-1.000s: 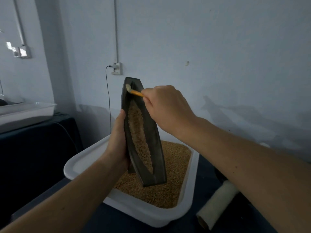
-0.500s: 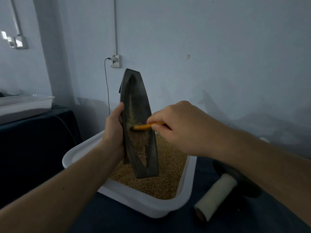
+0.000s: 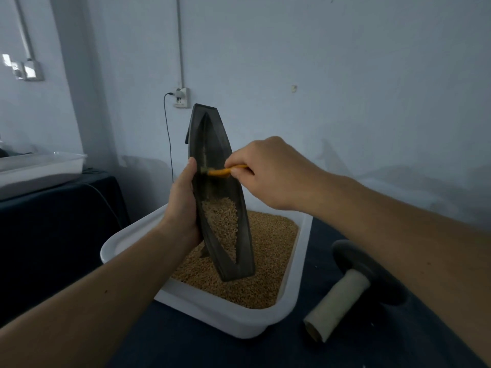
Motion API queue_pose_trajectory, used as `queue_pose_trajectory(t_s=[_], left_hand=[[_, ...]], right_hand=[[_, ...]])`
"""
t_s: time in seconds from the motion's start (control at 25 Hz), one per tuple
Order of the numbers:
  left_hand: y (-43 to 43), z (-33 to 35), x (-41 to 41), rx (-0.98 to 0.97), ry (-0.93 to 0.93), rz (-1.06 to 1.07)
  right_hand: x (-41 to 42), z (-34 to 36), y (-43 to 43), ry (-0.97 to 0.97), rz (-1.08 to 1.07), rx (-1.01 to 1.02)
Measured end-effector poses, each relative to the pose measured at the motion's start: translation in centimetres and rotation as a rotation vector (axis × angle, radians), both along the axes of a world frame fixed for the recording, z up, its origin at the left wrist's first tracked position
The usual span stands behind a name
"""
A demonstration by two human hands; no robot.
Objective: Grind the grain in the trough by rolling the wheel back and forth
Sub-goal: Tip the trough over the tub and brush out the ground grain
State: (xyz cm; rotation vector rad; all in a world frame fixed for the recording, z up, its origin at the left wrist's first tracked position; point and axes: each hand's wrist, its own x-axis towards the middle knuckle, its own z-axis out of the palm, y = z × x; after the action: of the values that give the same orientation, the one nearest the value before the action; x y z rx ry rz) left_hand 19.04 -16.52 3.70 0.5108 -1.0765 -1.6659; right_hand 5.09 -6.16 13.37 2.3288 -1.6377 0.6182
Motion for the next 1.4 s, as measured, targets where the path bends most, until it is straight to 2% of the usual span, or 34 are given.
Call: queue_pose_trajectory(t_s=[0.16,0.32,0.4,0.6,0.76,0.88,1.04,1.12,1.4], left_hand=[[-0.5,-0.2,0.5,-0.001,0.006,0.016],[-0.3,-0.2,0.2,-0.023,-0.065,0.05],[-0.1,0.0,-0.1,-0.048,-0.077,0.046],[0.1,-0.1,-0.3,-0.065,-0.05,0.048],[0.0,0.4,0.1,-0.046,-0.065,0.027],[-0.1,0.8,0.2,-0.028,-0.073,0.07],[0.0,1.0,0.1,-0.068,-0.141,0.065],[0.2,1.2,-0.2,-0.075,-0.142,0.055],[-0.4,1.4,-0.6,-0.098,-0.097,0.113]], right_hand=[[-0.2,-0.3,1.7,0.01,0.038,0.058],[0.1,1.5,0.7,-0.071,-0.047,-0.177],[0.6,2.3,-0.3,-0.09,-0.084,-0.219],[1.0,1.0,-0.7,0.001,-0.024,-0.071],[0.2,-1.4,2.8,0.13,0.081,0.103],[0.0,-2.0,5.4,0.232,0.09,0.126],[-0.6,-0.1,5.1,0.136,0.057,-0.035],[-0.6,0.3,4.0,0.149,0.047,-0.093],[-2.2,-2.1,5.3,0.18,0.114,0.164]])
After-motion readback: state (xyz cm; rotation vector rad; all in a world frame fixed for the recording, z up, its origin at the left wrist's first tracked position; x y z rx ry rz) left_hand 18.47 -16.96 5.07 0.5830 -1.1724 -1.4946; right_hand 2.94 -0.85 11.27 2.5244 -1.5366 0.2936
